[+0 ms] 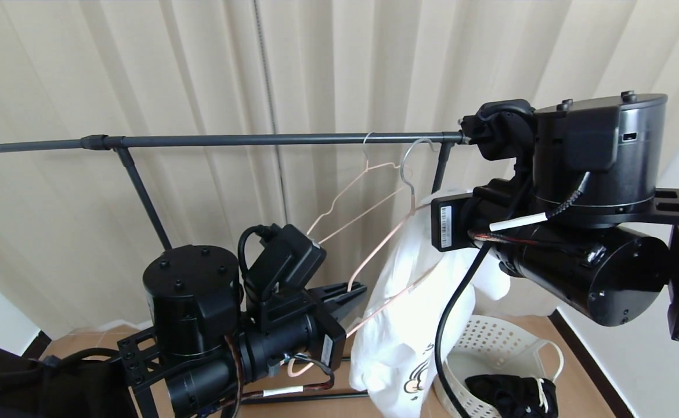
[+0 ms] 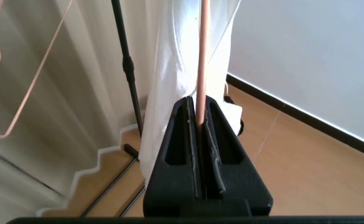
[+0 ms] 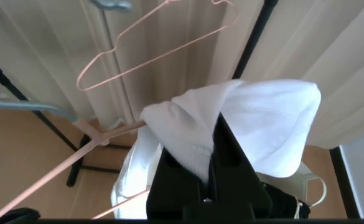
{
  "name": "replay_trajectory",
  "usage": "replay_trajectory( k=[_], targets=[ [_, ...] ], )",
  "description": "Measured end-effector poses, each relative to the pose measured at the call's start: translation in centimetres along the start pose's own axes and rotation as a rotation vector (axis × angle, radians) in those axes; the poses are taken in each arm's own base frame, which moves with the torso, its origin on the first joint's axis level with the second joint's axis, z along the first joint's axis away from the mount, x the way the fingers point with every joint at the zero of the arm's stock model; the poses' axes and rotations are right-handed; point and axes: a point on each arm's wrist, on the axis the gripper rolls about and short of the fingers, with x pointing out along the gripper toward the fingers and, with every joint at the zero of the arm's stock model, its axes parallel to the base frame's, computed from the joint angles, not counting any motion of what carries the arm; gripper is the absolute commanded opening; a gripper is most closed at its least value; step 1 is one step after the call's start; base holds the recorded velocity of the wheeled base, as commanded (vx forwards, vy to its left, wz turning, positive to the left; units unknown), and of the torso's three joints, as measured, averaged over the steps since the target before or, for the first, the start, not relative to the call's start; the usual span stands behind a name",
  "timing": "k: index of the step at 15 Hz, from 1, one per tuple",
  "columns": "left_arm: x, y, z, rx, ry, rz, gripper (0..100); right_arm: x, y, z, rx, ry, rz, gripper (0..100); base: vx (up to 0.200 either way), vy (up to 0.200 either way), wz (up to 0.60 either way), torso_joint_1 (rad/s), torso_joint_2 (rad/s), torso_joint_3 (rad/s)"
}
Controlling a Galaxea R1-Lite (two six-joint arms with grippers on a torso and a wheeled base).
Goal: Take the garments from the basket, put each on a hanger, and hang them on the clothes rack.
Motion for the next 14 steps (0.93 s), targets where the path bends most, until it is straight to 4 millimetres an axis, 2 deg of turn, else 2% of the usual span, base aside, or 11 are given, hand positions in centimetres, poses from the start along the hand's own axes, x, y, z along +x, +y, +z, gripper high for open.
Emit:
replay_trajectory(
  k=[4,10,11,14],
  targets=[
    [-0.1,0.1,0.0,0.001,-0.01,0.003,0,-1.2,1.2,-0.5,-0.001,-0.039,0.083,0,0.0,0.0,0.0,0.0,0.0,0.0],
    [-0.3,0.4,0.6,0.004,-0.079,0.021,0,-2.0,0.8,-0.3,-0.008,-0.051,0.099,0,0.0,0.0,0.0,0.0,0.0,0.0],
    [-0.3,0.4,0.6,0.005,-0.079,0.022,0,-2.0,0.7,-0.2,-0.007,-0.052,0.099,100,0.0,0.0,0.0,0.0,0.0,0.0],
    [-0.4,0.4,0.9,0.006,-0.096,0.026,0,-2.2,0.5,-0.2,-0.022,-0.055,0.097,100,0.0,0.0,0.0,0.0,0.0,0.0]
  ],
)
